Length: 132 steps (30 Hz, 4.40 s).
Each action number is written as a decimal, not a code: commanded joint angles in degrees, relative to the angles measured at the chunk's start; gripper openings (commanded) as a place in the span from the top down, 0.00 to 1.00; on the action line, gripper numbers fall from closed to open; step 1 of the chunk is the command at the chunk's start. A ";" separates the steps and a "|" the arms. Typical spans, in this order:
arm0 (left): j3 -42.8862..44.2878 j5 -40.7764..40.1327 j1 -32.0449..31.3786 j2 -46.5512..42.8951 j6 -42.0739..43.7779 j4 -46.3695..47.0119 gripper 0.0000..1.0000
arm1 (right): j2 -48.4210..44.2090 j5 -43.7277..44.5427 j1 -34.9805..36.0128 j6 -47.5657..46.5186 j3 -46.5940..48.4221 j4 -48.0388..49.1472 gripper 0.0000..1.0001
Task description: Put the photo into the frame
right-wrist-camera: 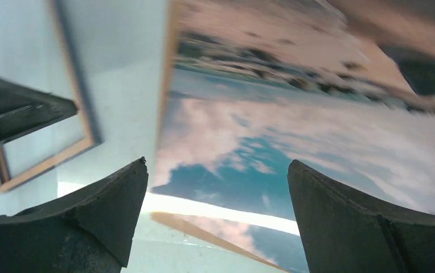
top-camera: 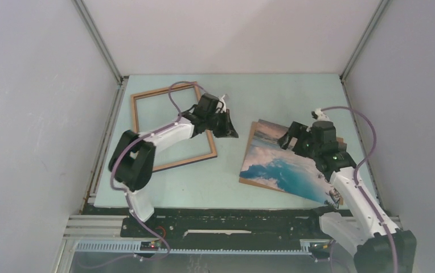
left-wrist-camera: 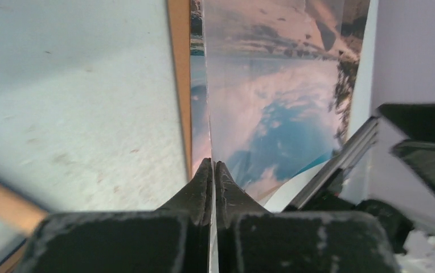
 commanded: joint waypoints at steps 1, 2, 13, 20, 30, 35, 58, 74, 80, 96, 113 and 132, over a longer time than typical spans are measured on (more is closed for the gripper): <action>4.79 -3.72 0.72 -13.12 21.56 -14.27 1.00 | -1.11 0.18 7.98 -7.71 8.11 -0.27 0.00; 4.45 -4.16 0.88 -15.35 24.27 -16.39 1.00 | -0.30 -0.78 9.15 -8.62 9.84 0.12 0.00; -1.10 -12.13 1.21 -41.62 44.74 -26.10 1.00 | 8.06 -20.90 12.03 -23.01 26.04 8.57 0.00; -1.16 -9.11 1.29 -48.25 52.46 -28.28 1.00 | 8.89 -35.81 6.47 -35.21 25.43 11.17 0.02; 0.43 -4.60 1.27 -52.25 58.81 -29.02 1.00 | 13.04 -49.00 2.43 -37.73 24.65 16.21 0.03; 1.87 -4.10 1.28 -53.29 59.64 -29.17 1.00 | 17.23 -51.15 3.90 -38.36 24.76 19.61 0.05; 7.05 -3.96 1.28 -53.96 57.69 -30.37 1.00 | 31.53 -60.54 10.79 -39.45 40.39 8.87 0.09; 8.91 -4.79 1.22 -53.06 58.22 -30.49 1.00 | 31.52 -70.18 11.18 -36.85 41.69 8.37 0.48; 9.47 -4.75 1.27 -52.73 58.30 -30.49 1.00 | 29.02 -70.40 11.69 -38.65 41.67 5.14 0.62; 9.97 -9.05 1.26 -51.04 55.87 -26.91 0.98 | 22.30 -70.46 10.19 -30.92 34.92 14.42 1.00; 11.26 -32.97 17.55 -47.33 26.94 -29.04 0.00 | 29.91 -44.25 3.10 0.15 32.47 26.70 1.00; -19.40 -10.55 23.19 -33.60 5.31 -10.22 0.01 | 58.72 -32.36 0.95 20.75 38.29 40.10 1.00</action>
